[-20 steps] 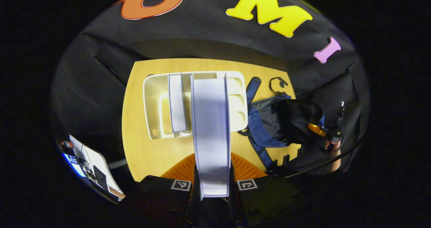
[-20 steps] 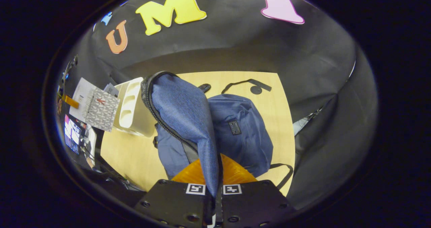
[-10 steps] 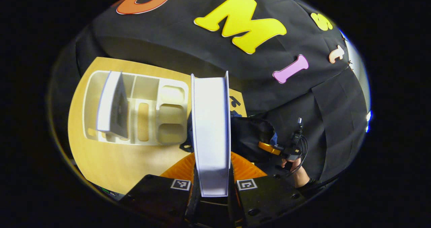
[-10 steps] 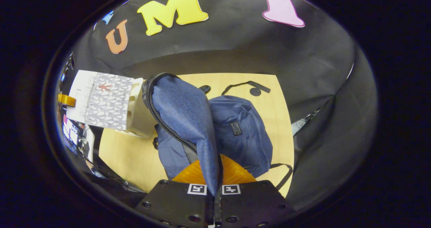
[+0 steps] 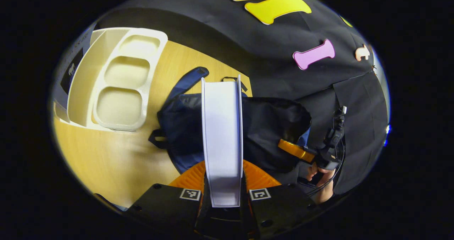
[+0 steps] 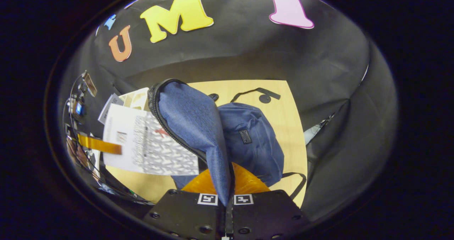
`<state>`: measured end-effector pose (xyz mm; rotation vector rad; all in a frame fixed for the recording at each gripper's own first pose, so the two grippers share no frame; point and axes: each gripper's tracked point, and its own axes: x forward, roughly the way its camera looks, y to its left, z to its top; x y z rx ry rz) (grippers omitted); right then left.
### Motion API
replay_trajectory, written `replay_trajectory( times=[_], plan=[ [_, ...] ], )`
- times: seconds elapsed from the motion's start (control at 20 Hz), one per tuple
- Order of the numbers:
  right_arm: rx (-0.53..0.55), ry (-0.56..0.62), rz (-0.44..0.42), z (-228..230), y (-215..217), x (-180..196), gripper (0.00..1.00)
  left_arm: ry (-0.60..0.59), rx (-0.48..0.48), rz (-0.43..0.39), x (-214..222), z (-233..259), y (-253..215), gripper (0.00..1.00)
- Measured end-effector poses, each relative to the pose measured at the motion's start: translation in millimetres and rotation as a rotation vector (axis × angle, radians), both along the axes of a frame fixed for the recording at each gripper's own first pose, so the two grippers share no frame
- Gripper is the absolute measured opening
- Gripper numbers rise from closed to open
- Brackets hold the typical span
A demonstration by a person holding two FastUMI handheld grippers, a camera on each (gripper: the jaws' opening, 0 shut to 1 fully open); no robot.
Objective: Open the schoolbag, grab two books from the bookshelf and put them into the schoolbag.
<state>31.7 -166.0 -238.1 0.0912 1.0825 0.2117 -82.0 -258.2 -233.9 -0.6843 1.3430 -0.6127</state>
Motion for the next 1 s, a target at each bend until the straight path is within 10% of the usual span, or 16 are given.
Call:
replay_trajectory(
  times=[0.45, 0.8, 1.0],
  plan=[
    [0.007, -0.001, 0.004, 3, -2, 7, 0.01, 0.081, -0.158, 0.115, 6, -66, -70, 0.35],
    [0.010, 0.002, 0.019, 4, -5, 8, 0.02, -0.030, -0.217, -0.042, 5, -88, -130, 0.35],
    [0.016, 0.000, 0.018, 6, -5, 10, 0.01, 0.013, -0.275, 0.007, 14, -100, -151, 0.36]
  ],
)
